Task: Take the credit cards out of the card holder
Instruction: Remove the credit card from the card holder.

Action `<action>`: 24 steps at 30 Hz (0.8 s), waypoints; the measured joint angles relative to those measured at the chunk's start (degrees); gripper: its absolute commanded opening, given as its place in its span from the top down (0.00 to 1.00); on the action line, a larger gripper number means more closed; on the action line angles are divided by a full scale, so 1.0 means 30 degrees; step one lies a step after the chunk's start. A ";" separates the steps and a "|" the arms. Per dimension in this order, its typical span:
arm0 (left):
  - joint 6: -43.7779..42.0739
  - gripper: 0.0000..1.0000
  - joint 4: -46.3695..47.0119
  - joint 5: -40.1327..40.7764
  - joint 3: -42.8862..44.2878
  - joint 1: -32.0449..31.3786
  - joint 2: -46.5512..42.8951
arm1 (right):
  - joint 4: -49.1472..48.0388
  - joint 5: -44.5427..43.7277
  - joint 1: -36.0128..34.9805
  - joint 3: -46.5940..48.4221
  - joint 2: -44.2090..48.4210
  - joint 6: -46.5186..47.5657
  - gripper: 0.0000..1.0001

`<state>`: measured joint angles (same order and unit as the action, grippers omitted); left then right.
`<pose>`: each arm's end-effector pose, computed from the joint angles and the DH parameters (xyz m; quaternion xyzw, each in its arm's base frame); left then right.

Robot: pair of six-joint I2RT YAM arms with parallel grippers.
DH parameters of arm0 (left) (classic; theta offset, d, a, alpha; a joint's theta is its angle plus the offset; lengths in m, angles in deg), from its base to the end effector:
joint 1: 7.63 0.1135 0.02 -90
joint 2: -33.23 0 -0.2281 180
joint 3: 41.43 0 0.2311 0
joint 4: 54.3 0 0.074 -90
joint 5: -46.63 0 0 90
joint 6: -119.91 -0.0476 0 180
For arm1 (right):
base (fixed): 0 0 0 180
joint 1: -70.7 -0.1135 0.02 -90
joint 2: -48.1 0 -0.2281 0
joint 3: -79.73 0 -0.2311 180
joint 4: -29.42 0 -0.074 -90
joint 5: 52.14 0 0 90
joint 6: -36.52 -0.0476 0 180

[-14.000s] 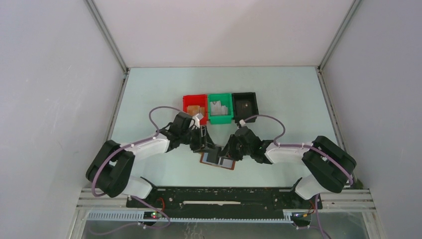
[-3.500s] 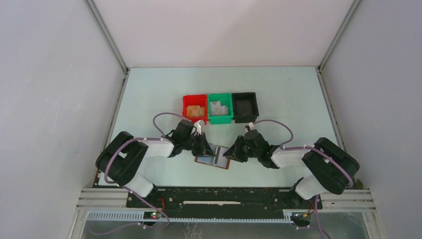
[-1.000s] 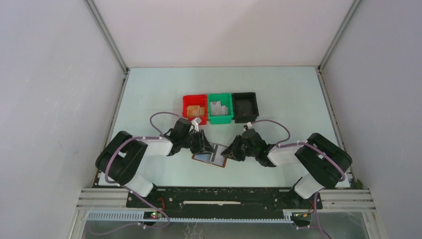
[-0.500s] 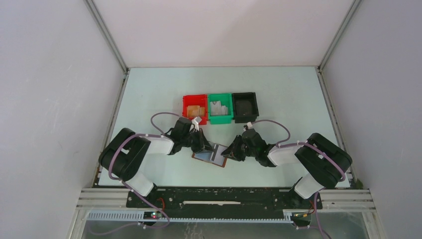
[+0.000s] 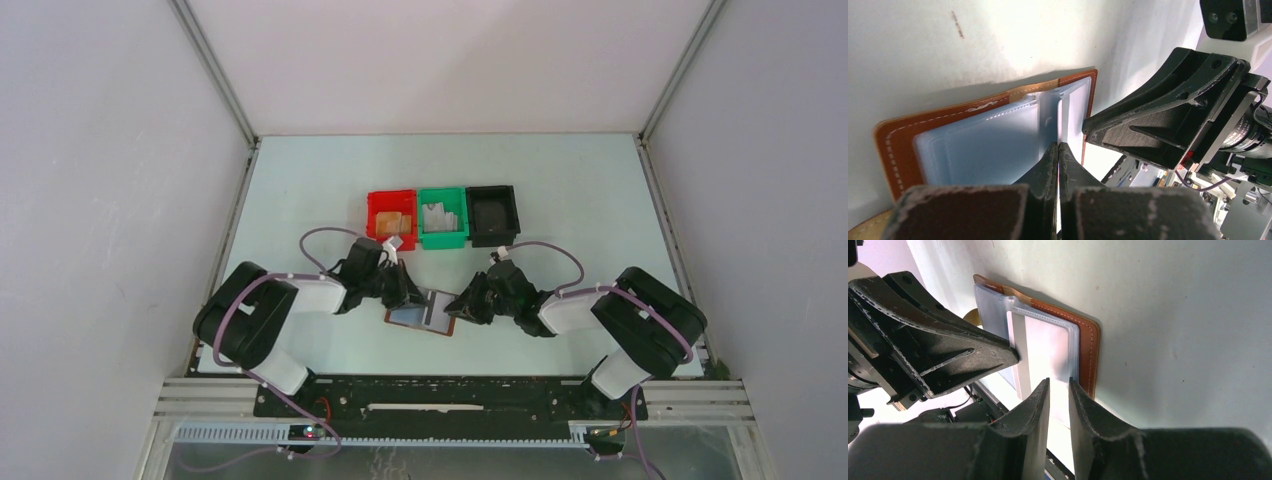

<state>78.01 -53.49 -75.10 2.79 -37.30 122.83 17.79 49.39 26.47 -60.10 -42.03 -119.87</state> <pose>0.2155 -0.1516 0.0968 -0.0379 0.8928 -0.4295 0.1308 0.1824 0.1908 0.0899 0.1291 0.8872 0.4080 0.1724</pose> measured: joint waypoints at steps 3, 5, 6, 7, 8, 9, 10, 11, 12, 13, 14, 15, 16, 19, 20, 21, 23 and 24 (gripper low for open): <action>-0.0022 1.00 -0.0022 0.0000 -0.0197 0.0204 -0.0189 | -0.0022 0.0007 0.0000 -0.0007 -0.0036 -0.0007 0.70; -0.0015 1.00 0.0000 -0.0015 -0.0313 0.0313 -0.0270 | -0.0044 0.0029 0.0029 -0.0007 -0.0058 -0.0007 0.70; -0.0015 1.00 0.0007 -0.0022 -0.0372 0.0335 -0.0313 | -0.0066 0.0058 0.0058 -0.0007 -0.0080 -0.0007 0.70; -0.0015 1.00 0.0036 -0.0029 -0.0423 0.0357 -0.0350 | -0.0087 0.0087 0.0087 -0.0007 -0.0095 -0.0007 0.70; -0.0007 1.00 0.0073 -0.0066 -0.0488 0.0401 -0.0408 | -0.0109 0.0124 0.0087 -0.0007 -0.0109 -0.0007 0.70; -0.0007 1.00 0.0138 -0.0087 -0.0576 0.0452 -0.0474 | -0.0117 0.0138 0.0087 -0.0015 -0.0109 -0.0007 0.70; -0.0007 1.00 0.0153 -0.0102 -0.0634 0.0481 -0.0517 | -0.0131 0.0138 0.0087 -0.0015 -0.0109 -0.0007 0.70; -0.0007 1.00 0.0204 -0.0146 -0.0721 0.0532 -0.0554 | -0.0138 0.0131 0.0095 -0.0022 -0.0109 -0.0007 0.70; -0.0007 1.00 0.0197 -0.0153 -0.0765 0.0576 -0.0583 | -0.0138 0.0138 0.0109 -0.0022 -0.0109 -0.0007 0.70; -0.0007 1.00 0.0211 -0.0160 -0.0801 0.0583 -0.0605 | -0.0138 0.0138 0.0109 -0.0022 -0.0109 -0.0007 0.71; -0.0007 1.00 0.0226 -0.0160 -0.0838 0.0612 -0.0656 | -0.0138 0.0138 0.0109 -0.0022 -0.0117 -0.0007 0.71; -0.0007 1.00 0.0226 -0.0160 -0.0896 0.0627 -0.0736 | -0.0138 0.0138 0.0109 -0.0022 -0.0117 -0.0007 0.70; -0.0007 0.99 0.0240 -0.0160 -0.0984 0.0656 -0.0845 | -0.0138 0.0138 0.0124 -0.0022 -0.0124 -0.0007 0.70; -0.0036 0.92 0.0124 -0.0175 -0.1107 0.0721 -0.1093 | -0.0138 0.0138 0.0124 -0.0022 -0.0124 0.0000 0.71; -0.0036 0.90 0.0124 -0.0211 -0.1107 0.0729 -0.1107 | -0.0138 0.0146 0.0124 -0.0022 -0.0124 0.0000 0.71; -0.0029 0.88 0.0138 -0.0255 -0.1115 0.0736 -0.1107 | -0.0146 0.0146 0.0124 -0.0022 -0.0124 0.0000 0.71; -0.0022 0.87 0.0219 -0.0503 -0.1173 0.0743 -0.1107 | -0.0138 0.0160 0.0124 -0.0022 -0.0124 0.0000 0.71; -0.0015 0.87 0.0255 -0.0597 -0.1217 0.0743 -0.1100 | -0.0146 0.0175 0.0124 -0.0022 -0.0124 0.0000 0.71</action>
<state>77.97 -52.73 -76.89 -0.86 -35.07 119.53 17.35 49.92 26.85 -60.17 -42.40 -119.87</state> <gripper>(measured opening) 0.126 0.293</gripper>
